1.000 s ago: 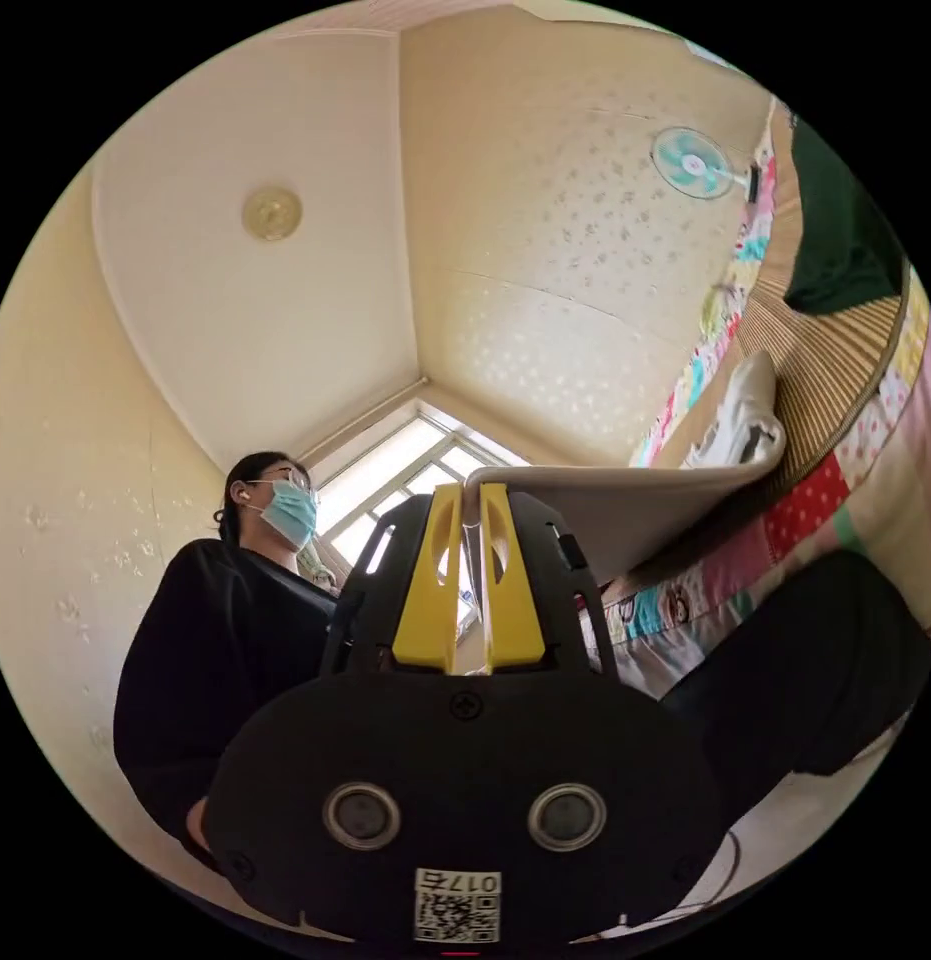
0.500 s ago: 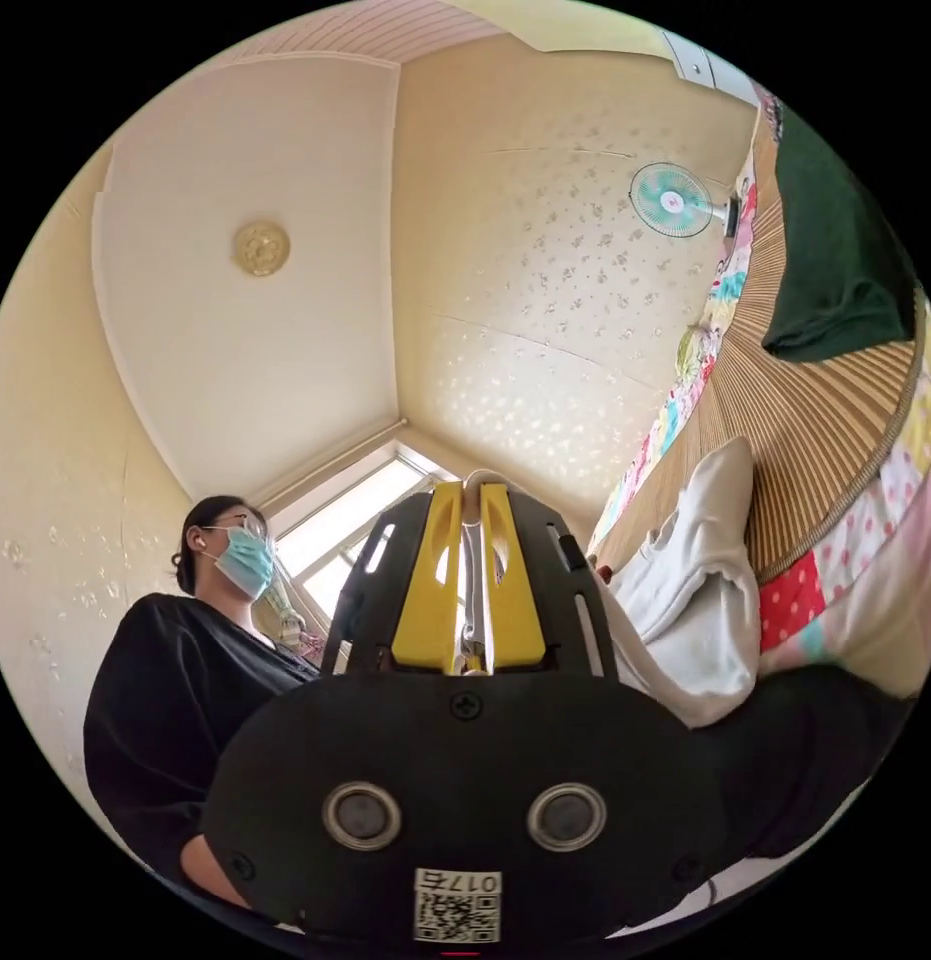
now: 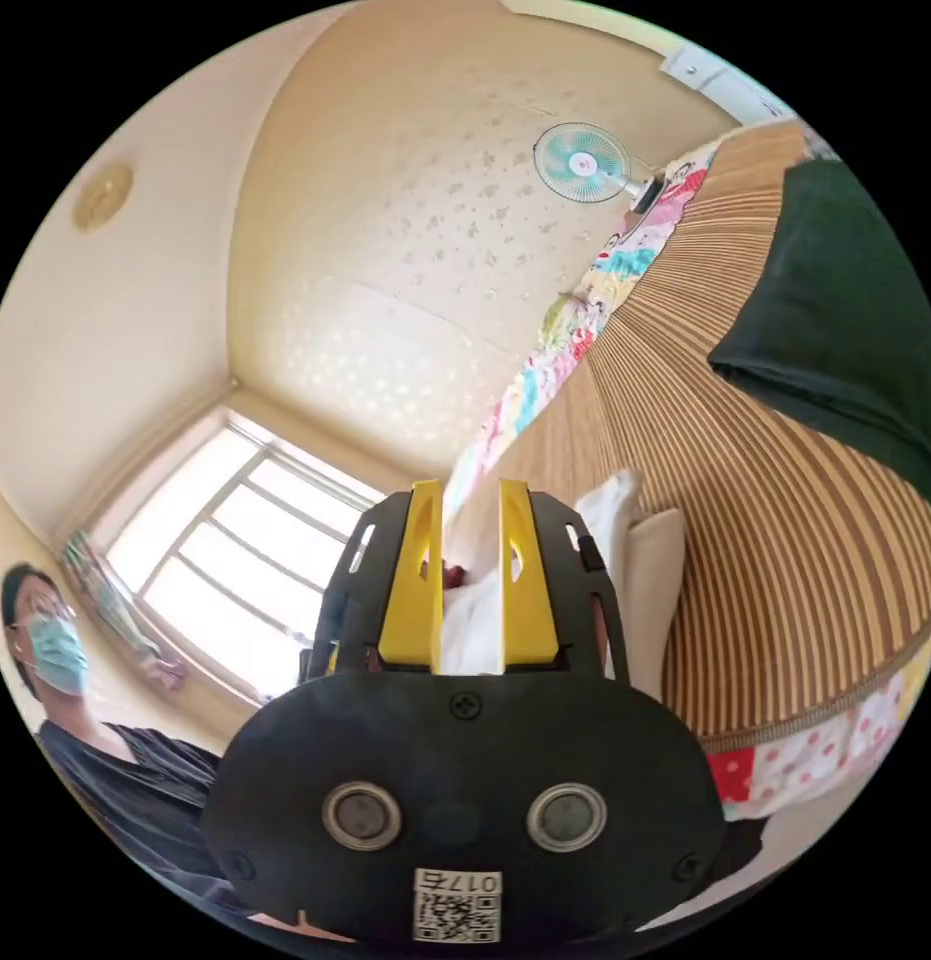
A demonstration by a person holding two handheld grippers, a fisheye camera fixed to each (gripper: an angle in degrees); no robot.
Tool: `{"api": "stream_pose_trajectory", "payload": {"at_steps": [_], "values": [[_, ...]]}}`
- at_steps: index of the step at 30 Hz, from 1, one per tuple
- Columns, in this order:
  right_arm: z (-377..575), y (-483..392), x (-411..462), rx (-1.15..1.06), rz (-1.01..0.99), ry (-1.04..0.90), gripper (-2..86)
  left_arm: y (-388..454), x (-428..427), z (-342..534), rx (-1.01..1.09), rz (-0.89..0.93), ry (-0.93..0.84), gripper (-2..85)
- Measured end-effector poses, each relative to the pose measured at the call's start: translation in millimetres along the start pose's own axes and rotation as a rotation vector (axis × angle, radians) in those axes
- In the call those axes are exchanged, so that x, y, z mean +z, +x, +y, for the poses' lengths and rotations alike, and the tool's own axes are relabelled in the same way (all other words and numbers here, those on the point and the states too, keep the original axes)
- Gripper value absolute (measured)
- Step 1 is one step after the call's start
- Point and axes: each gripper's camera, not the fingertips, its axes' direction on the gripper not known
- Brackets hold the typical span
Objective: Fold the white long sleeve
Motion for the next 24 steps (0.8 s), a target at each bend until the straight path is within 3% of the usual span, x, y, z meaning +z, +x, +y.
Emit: {"api": "stream_pose_trajectory", "payload": {"at_steps": [3, 5, 8, 13, 15, 18, 24], "values": [[51.4, -34.9, 52.3, -0.199, 0.365, -0.17, 6.6, 4.0, -0.4, 66.3, 0.039, -0.13, -0.052, 15.8], [95.2, -44.5, 97.7, -0.366, 0.661, -0.293, 3.6, -10.4, 0.5, 101.3, -0.024, -0.189, -0.087, 16.0], [129.5, -13.5, 153.7, -0.445, 1.067, -0.455, 1.4, -50.7, 4.8, 148.7, -0.208, -0.16, -0.114, 16.8], [127.6, -35.2, 215.7, -0.362, 1.254, -0.414, 1.3, -76.4, 36.0, 194.9, -0.361, -0.017, -0.131, 16.2], [132.4, -56.4, 230.2, -0.368, 1.254, -0.344, 1.6, -72.9, 49.7, 198.2, -0.348, -0.001, -0.148, 13.1], [148.9, -103.4, 250.0, -0.421, 1.047, -0.302, 3.4, -62.7, 58.5, 198.7, -0.351, 0.021, -0.134, 7.0], [164.7, -176.3, 344.5, -0.459, 0.508, -0.677, 17.7, 57.7, 73.1, 180.9, 0.031, -0.11, -0.135, 6.1]]}}
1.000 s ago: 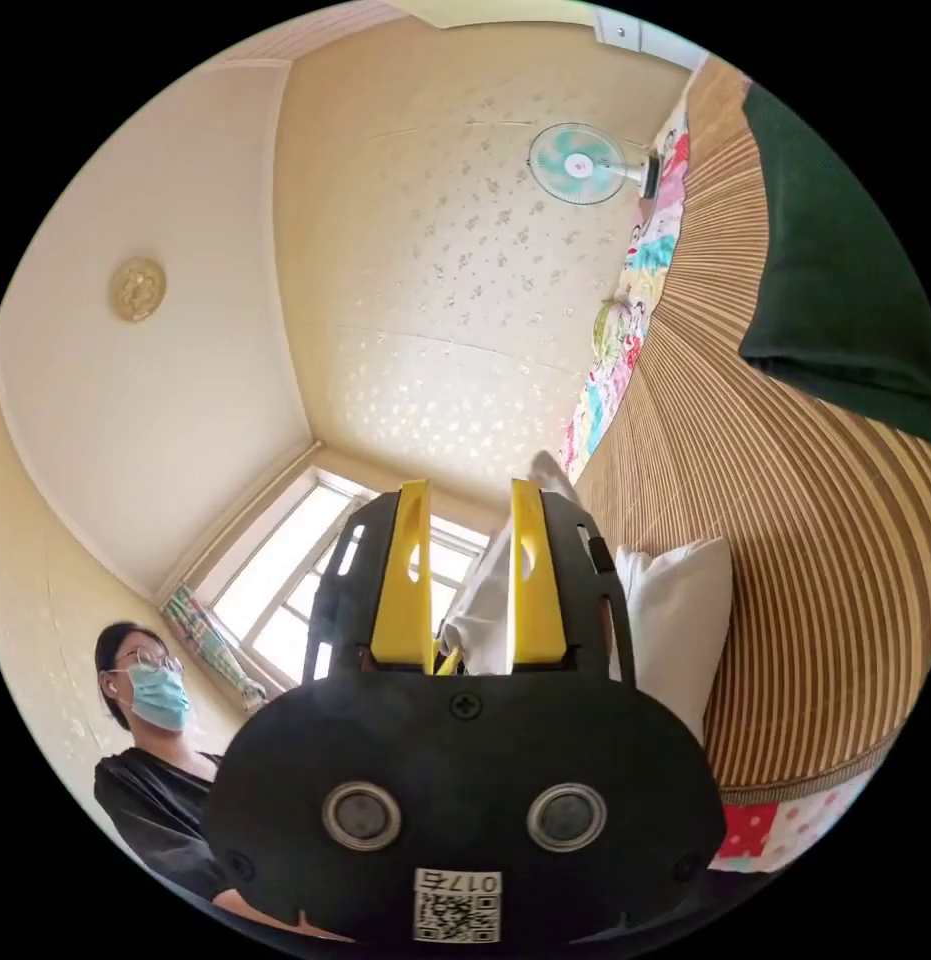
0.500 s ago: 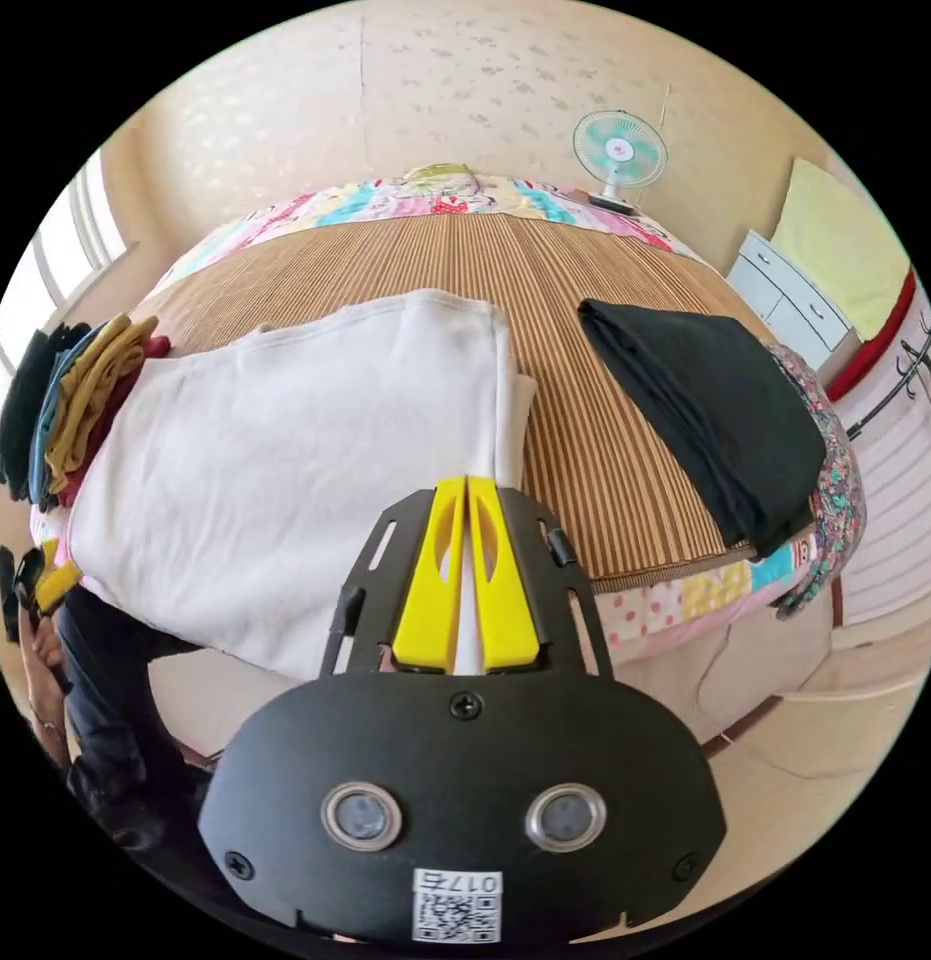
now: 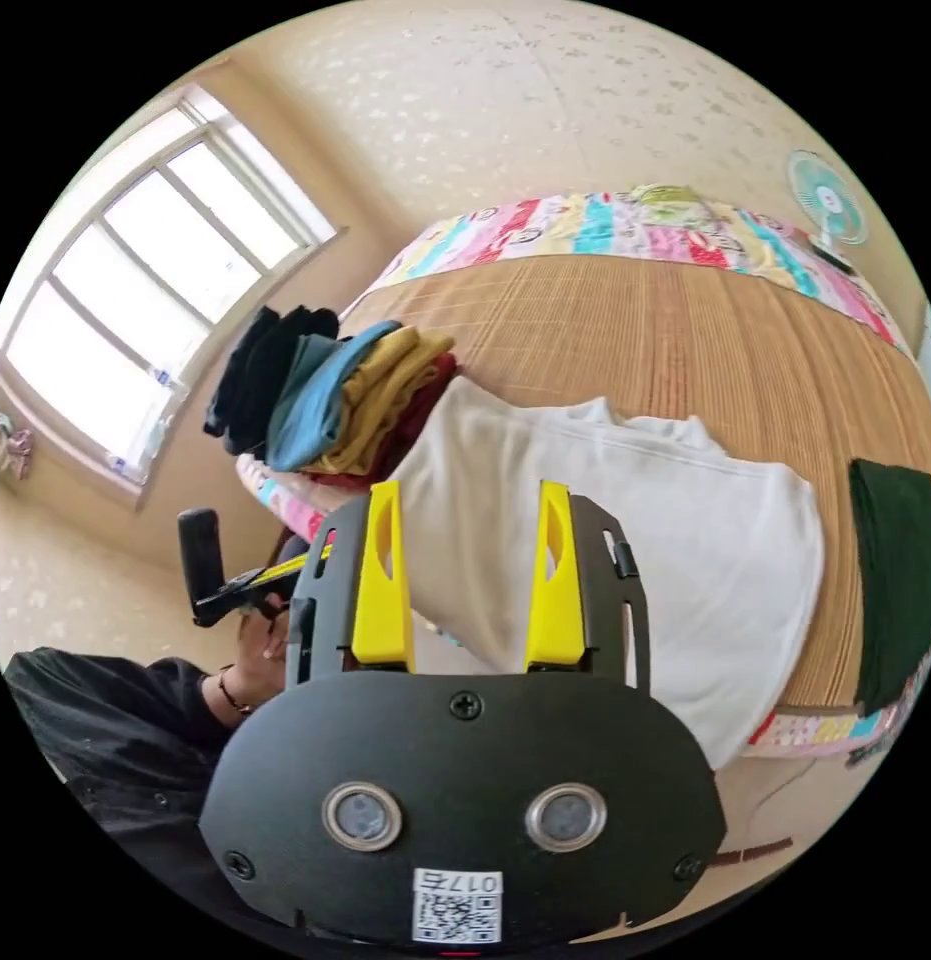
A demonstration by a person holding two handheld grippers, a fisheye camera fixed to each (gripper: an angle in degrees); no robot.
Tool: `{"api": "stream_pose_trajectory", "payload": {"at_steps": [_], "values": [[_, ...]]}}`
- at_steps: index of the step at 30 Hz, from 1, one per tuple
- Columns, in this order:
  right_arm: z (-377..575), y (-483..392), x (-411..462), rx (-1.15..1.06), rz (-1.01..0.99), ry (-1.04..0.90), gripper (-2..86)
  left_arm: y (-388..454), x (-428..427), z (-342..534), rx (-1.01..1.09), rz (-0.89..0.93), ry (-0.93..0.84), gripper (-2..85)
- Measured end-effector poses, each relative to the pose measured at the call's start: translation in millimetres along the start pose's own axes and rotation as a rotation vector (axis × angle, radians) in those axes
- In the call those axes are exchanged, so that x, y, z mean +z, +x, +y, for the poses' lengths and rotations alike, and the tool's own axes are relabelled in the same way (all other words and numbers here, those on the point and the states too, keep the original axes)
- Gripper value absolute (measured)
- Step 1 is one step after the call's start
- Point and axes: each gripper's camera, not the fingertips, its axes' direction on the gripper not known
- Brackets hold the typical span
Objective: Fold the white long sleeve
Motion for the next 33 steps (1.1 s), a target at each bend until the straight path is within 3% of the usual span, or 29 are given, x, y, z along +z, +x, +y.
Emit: {"api": "stream_pose_trajectory", "payload": {"at_steps": [3, 6, 8, 10, 15, 20, 22, 25, 29, 33], "values": [[-43.1, -36.8, 38.2, -0.101, -0.125, -0.191, 20.8, 46.8, 16.6, 0.5, 0.113, -0.049, -0.003, 6.0], [-72.6, -71.7, 94.7, -0.208, 0.066, -0.436, 19.8, 75.1, 30.3, 8.0, 0.17, -0.061, 0.005, 6.0], [-74.9, -86.8, 133.4, -0.303, 0.256, -0.595, 13.2, 85.6, 35.8, 14.9, 0.188, -0.066, 0.001, 6.4], [-72.2, -86.0, 133.6, -0.356, 0.317, -0.612, 10.4, 89.8, 33.1, 25.8, 0.209, -0.075, -0.005, 7.1], [-52.2, -19.5, 23.1, -0.304, 0.076, -0.361, 8.6, 62.2, -5.3, 49.9, 0.232, 0.101, 0.048, 8.5], [54.2, 145.9, -120.5, -0.176, -0.263, 0.058, 8.5, 13.2, 12.4, 56.3, 0.097, 0.184, -0.056, 13.7], [99.1, 199.8, -146.3, -0.123, -0.309, 0.157, 8.7, -1.3, 38.0, 53.2, 0.045, 0.262, -0.122, 15.1], [169.0, 274.4, -162.8, 0.003, -0.202, 0.246, 10.3, -1.2, 83.6, 43.3, 0.035, 0.337, -0.244, 16.9], [241.1, 348.6, -157.4, 0.255, -0.072, 0.217, 16.7, 11.8, 137.8, 28.9, 0.051, 0.359, -0.369, 19.1], [278.8, 377.9, -178.7, 0.371, -0.129, 0.392, 21.1, 24.3, 178.6, 3.4, 0.064, 0.297, -0.414, 21.2]]}}
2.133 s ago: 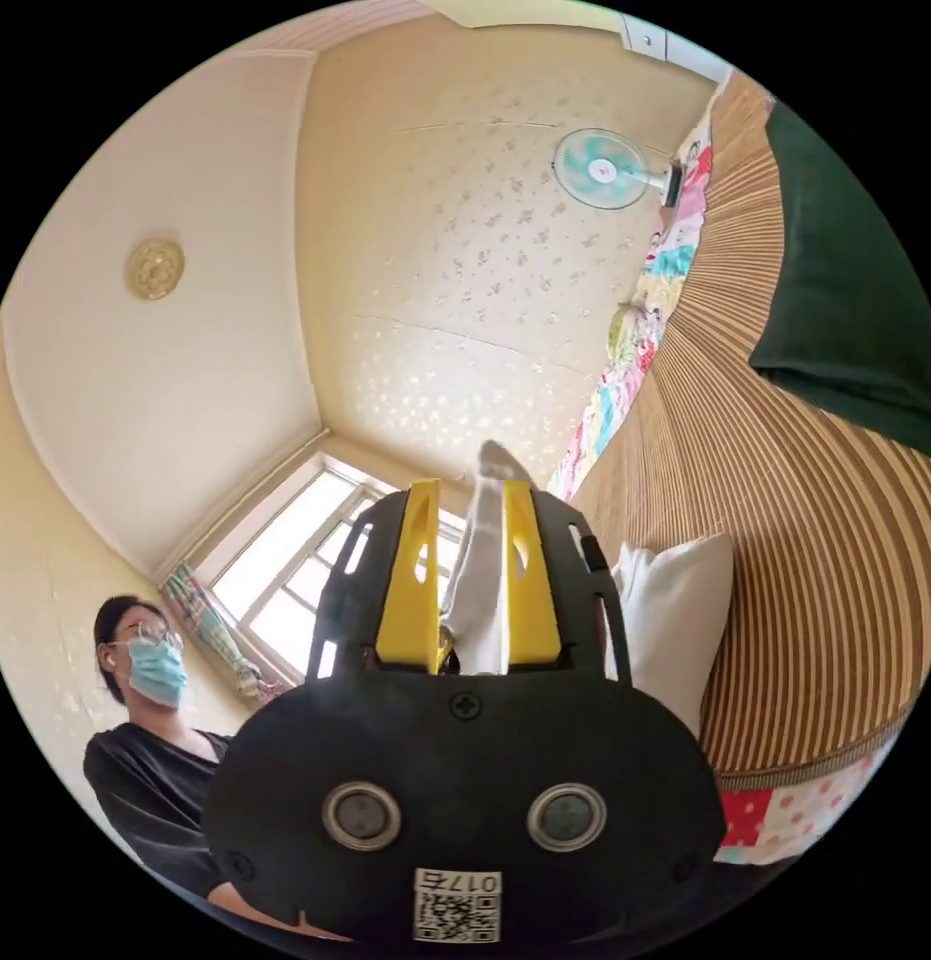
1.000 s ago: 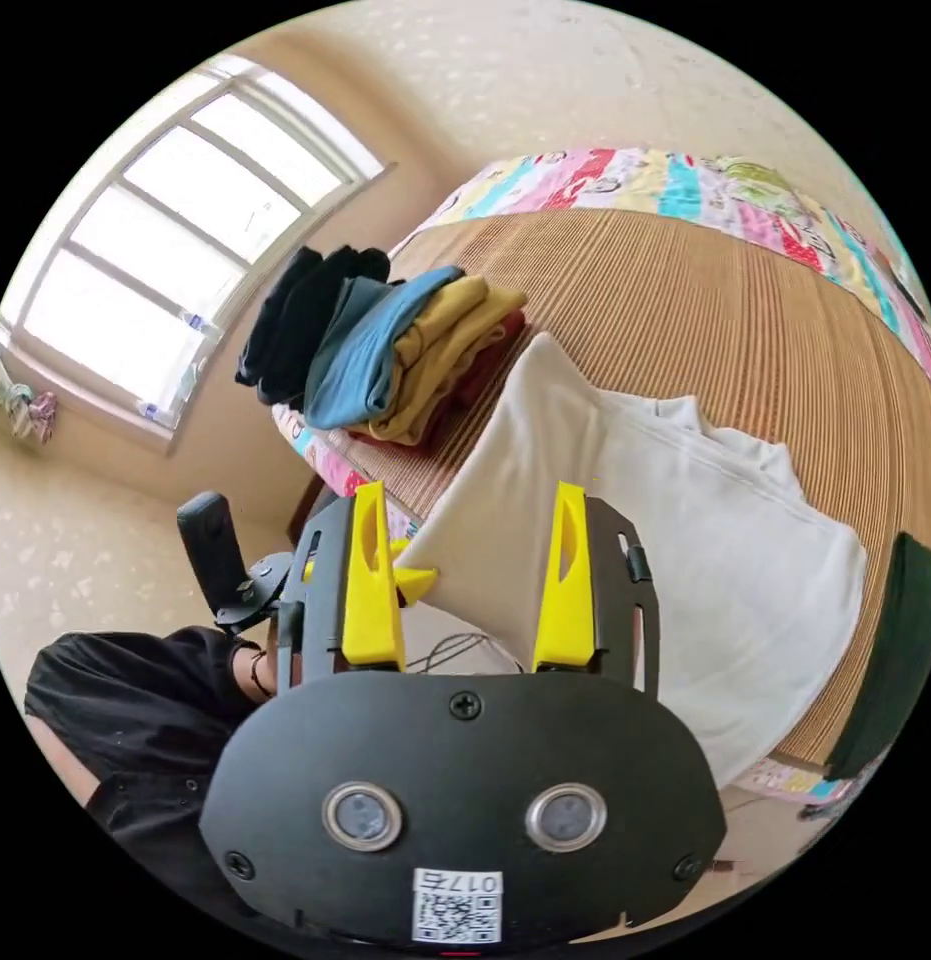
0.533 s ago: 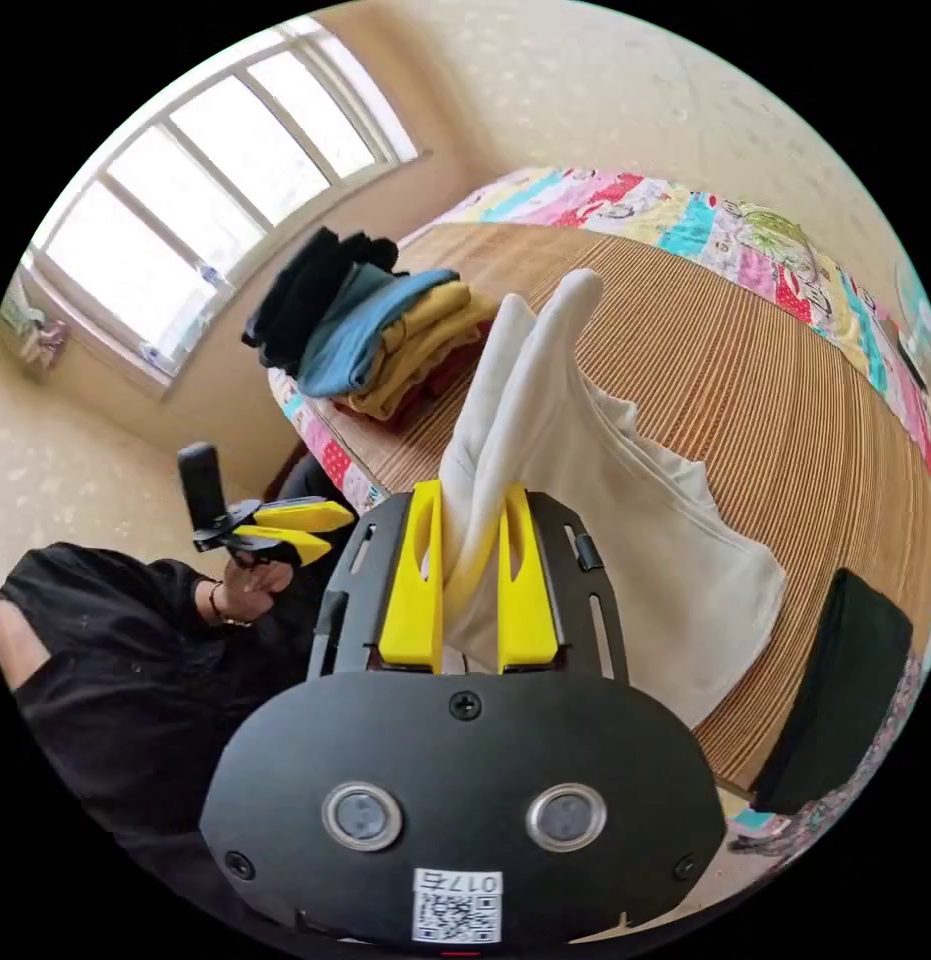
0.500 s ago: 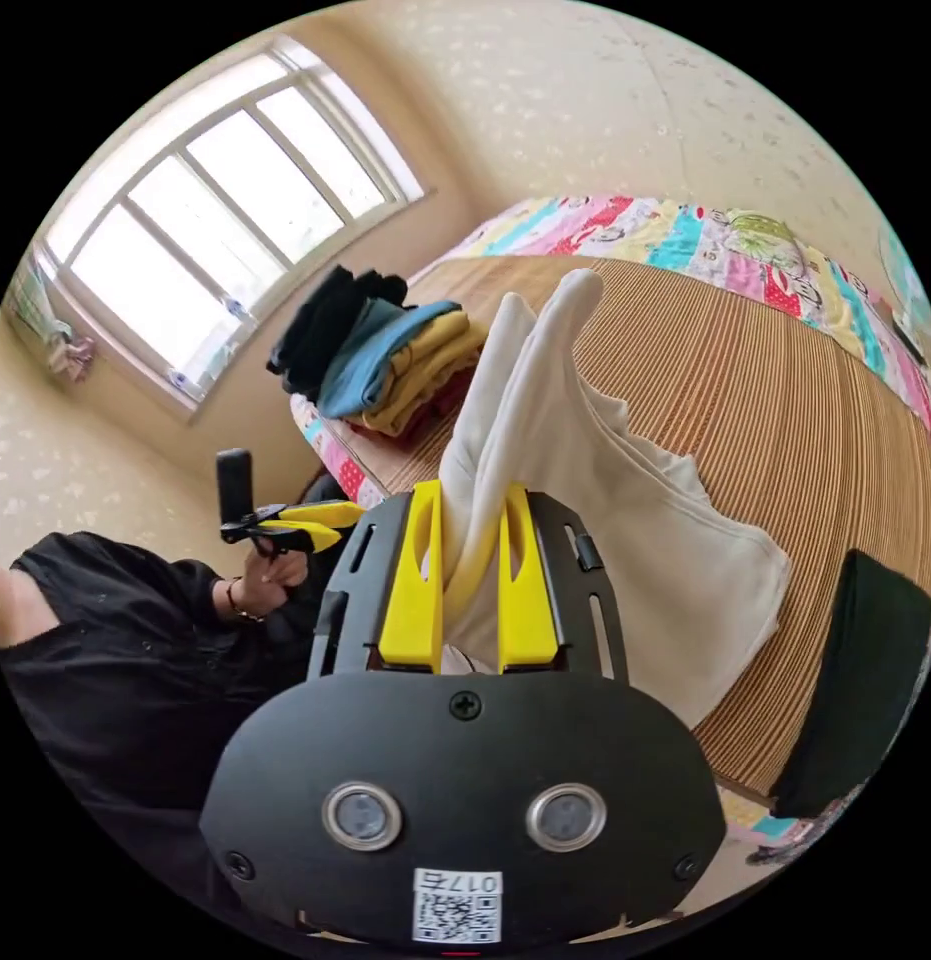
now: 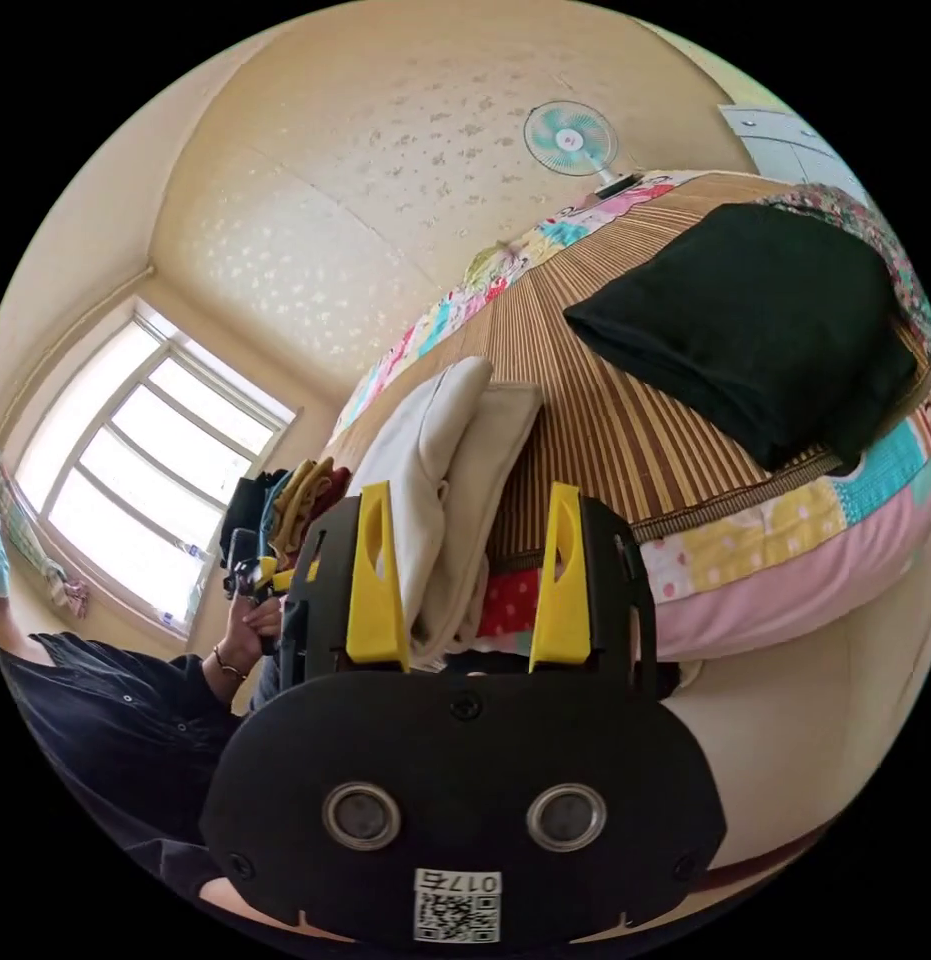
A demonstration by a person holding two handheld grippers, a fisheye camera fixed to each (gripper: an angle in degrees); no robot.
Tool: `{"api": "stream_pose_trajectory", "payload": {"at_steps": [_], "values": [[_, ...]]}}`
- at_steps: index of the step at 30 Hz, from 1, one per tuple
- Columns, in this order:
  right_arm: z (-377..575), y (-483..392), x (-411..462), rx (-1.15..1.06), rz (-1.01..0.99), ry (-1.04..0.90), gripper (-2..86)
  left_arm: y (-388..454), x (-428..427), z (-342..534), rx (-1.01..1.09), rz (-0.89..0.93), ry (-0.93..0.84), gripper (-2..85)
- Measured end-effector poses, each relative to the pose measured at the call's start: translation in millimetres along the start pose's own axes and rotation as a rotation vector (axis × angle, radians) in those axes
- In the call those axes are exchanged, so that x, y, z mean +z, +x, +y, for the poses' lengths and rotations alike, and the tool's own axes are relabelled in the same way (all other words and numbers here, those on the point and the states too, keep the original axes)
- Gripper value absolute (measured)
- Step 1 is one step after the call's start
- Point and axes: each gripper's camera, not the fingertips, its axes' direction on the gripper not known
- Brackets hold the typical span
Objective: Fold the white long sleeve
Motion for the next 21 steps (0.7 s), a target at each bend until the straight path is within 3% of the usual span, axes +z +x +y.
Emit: {"api": "stream_pose_trajectory", "payload": {"at_steps": [3, 7, 10, 12, 14, 17, 21], "values": [[-11.5, 27.1, 1.9, 0.063, -0.17, 0.009, 23.2, -9.8, 19.9, -34.3, -0.039, 0.023, 0.003, 21.3], [-26.1, 39.4, 36.2, 0.062, -0.133, -0.143, 22.3, -32.0, 69.5, -75.5, -0.099, -0.016, -0.107, 18.8], [-32.8, 38.3, 66.7, 0.136, -0.304, -0.358, 18.9, -46.8, 94.8, -76.7, -0.161, 0.112, -0.174, 17.6], [-30.4, 31.6, 65.8, 0.145, -0.278, -0.357, 17.7, -50.5, 90.8, -72.2, -0.178, 0.128, -0.177, 16.3], [-31.3, 8.6, 66.3, 0.107, -0.266, -0.402, 15.9, -43.9, 76.7, -70.1, -0.171, 0.111, -0.195, 14.8], [-34.3, -39.5, 80.8, 0.045, -0.363, -0.405, 14.7, -12.3, 14.3, -61.2, -0.103, 0.067, -0.085, 13.8], [-52.1, -120.6, 112.6, -0.047, -0.501, -0.364, 14.4, 33.8, -117.8, -44.6, -0.018, -0.044, 0.101, 13.7]]}}
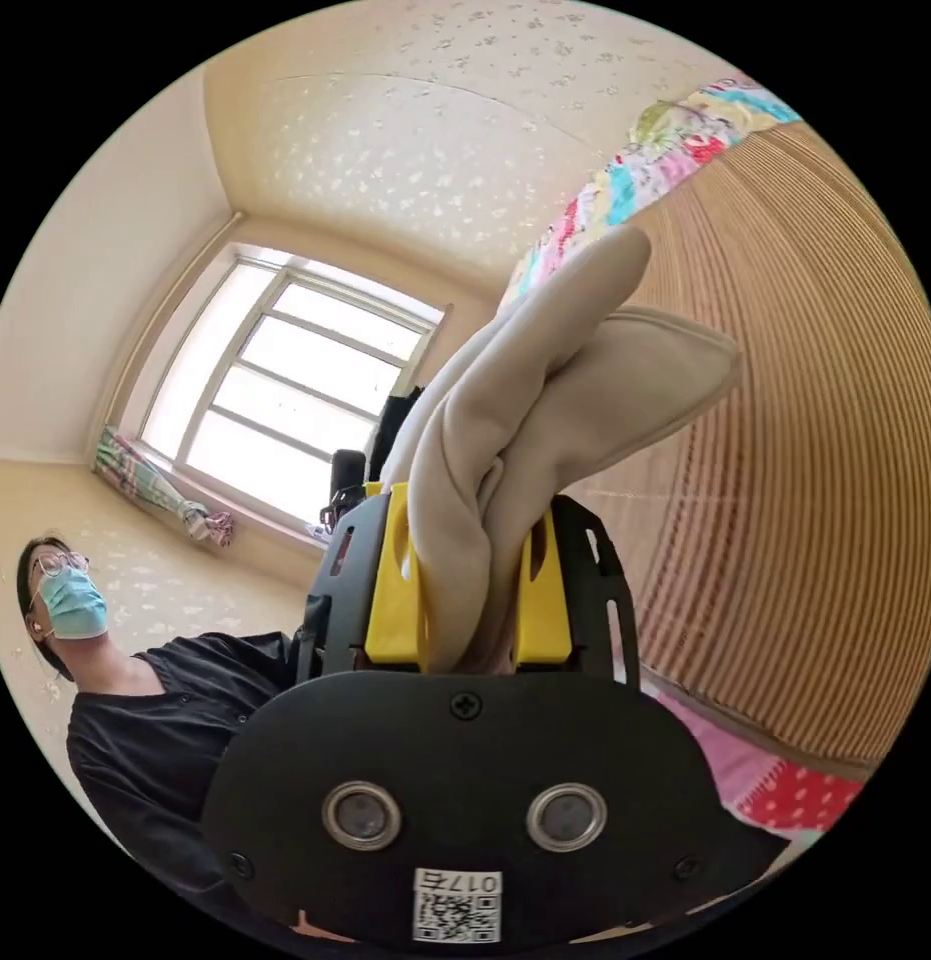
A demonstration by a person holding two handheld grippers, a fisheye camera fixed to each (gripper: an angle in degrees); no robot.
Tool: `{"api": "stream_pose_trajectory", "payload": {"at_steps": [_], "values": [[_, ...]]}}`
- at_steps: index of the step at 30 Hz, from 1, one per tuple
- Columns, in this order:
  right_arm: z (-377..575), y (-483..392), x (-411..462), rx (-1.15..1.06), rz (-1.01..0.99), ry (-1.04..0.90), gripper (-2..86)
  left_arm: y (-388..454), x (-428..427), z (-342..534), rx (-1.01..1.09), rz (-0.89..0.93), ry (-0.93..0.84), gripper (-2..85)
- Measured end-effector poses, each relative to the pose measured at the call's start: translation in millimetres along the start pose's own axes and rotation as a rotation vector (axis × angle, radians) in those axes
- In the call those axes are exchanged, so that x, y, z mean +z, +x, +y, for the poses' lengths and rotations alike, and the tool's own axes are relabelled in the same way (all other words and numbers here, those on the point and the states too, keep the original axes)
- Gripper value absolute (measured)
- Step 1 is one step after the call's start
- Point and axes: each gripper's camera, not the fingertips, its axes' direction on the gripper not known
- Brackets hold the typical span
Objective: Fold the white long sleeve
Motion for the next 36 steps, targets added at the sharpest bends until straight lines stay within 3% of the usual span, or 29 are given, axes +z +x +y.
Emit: {"api": "stream_pose_trajectory", "payload": {"at_steps": [5, 9, 13, 15, 19, 22, 25, 26, 29, 31, 36], "values": [[-70.1, -123.1, 119.4, -0.19, -0.134, 0.034, 15.0, 42.5, -180.1, 16.1, 0.094, -0.141, 0.216, 14.7], [-100.6, -176.7, 222.5, -0.164, -0.092, 0.0, 15.6, 41.6, -306.1, 47.4, 0.02, -0.386, 0.34, 16.1], [-104.3, -166.4, 342.4, -0.068, 0.233, -0.231, 15.1, 14.0, -368.2, 131.6, -0.161, -0.687, 0.483, 16.9], [-86.8, -152.2, 364.7, -0.097, 0.285, -0.27, 16.0, -3.1, -369.7, 173.5, -0.193, -0.655, 0.522, 16.9], [-41.4, -129.6, 334.7, -0.173, 0.182, -0.167, 15.0, -38.0, -331.7, 256.2, -0.213, -0.483, 0.576, 16.7], [-11.8, -94.2, 294.0, -0.158, 0.175, -0.17, 12.6, -32.5, -283.0, 306.9, -0.205, -0.473, 0.705, 14.5], [22.0, -39.4, 234.5, -0.062, 0.294, -0.154, 9.1, -2.0, -211.8, 362.6, -0.112, -0.484, 0.963, 9.5], [36.5, -16.5, 203.2, 0.018, 0.378, -0.13, 7.9, 3.3, -195.0, 365.3, -0.074, -0.475, 0.966, 8.4], [75.1, 8.3, 109.3, 0.129, 0.537, 0.003, 4.2, 19.3, -112.4, 337.8, 0.029, -0.434, 0.773, 6.5], [94.0, 6.9, 57.3, 0.159, 0.662, 0.078, 2.7, 31.6, -46.5, 303.7, 0.136, -0.426, 0.55, 6.3], [118.8, -9.0, -41.5, 0.265, 1.1, 0.208, 2.6, 81.0, 39.1, 306.2, 0.408, -0.524, 0.481, 1.8]]}}
